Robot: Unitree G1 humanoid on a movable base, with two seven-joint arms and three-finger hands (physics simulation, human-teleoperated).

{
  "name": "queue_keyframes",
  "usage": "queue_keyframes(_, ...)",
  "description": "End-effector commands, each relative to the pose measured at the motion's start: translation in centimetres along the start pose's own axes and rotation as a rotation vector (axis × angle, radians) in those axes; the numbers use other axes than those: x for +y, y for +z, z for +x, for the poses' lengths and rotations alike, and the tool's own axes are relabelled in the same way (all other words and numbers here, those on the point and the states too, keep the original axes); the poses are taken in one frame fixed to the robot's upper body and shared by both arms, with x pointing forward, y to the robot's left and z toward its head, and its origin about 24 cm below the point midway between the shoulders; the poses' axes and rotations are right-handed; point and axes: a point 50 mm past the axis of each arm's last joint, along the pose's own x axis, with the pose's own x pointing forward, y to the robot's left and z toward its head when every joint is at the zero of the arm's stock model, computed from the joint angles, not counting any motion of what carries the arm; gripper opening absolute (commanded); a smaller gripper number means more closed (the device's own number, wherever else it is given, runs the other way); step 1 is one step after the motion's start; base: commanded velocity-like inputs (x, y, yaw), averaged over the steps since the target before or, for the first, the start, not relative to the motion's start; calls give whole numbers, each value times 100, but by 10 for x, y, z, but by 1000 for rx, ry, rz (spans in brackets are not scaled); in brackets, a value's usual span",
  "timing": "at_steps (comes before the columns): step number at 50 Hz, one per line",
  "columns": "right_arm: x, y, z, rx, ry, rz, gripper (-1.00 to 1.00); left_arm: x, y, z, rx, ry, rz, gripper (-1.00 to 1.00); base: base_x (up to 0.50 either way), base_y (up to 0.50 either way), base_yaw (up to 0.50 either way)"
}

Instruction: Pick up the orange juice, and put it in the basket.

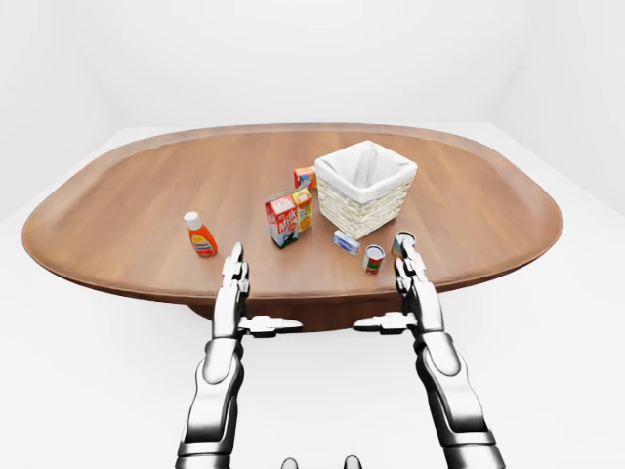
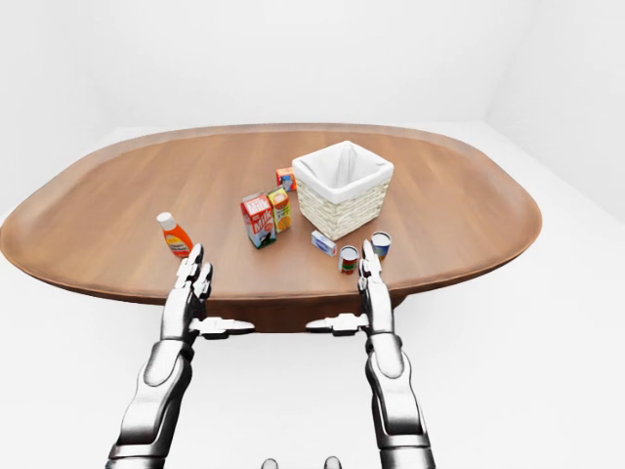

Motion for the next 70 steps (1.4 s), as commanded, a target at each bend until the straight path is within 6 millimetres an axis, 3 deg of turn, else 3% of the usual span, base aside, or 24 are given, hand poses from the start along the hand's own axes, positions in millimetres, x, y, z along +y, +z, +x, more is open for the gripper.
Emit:
queue_keyframes(1,-5,-2,-1,9,15,-13,100,7,0,0,0,0,0,100,0,0,0)
queue_keyframes(24,-3,-4,0,20,28,-26,100,5,9,0,-36,-7,-5,100,0,0,0)
queue_keyframes(28,-1,-4,0,22,36,-30,100,7,21,3,-56,38,-53,100,0,0,0)
queue_keyframes(31,-1,-5,0,23,36,-27,100,9,42,3,-126,63,-83,100,0,0,0)
queue_keyframes(40,-2,-5,-1,22,40,-25,100,9,54,-2,-180,67,-63,100,0,0,0)
queue_keyframes(43,-3,-4,0,21,38,-24,100,14,88,-6,-326,69,-27,100,0,0,0)
queue_keyframes(50,-1,0,-1,11,42,-23,100,14,90,-20,-336,35,48,100,0,0,0)
queue_keyframes(57,-2,10,0,-17,37,-12,100,20,105,-36,-408,7,7,100,0,0,0)
queue_keyframes(70,0,39,-5,-117,37,-18,100,31,113,-42,-453,72,-35,100,0,0,0)
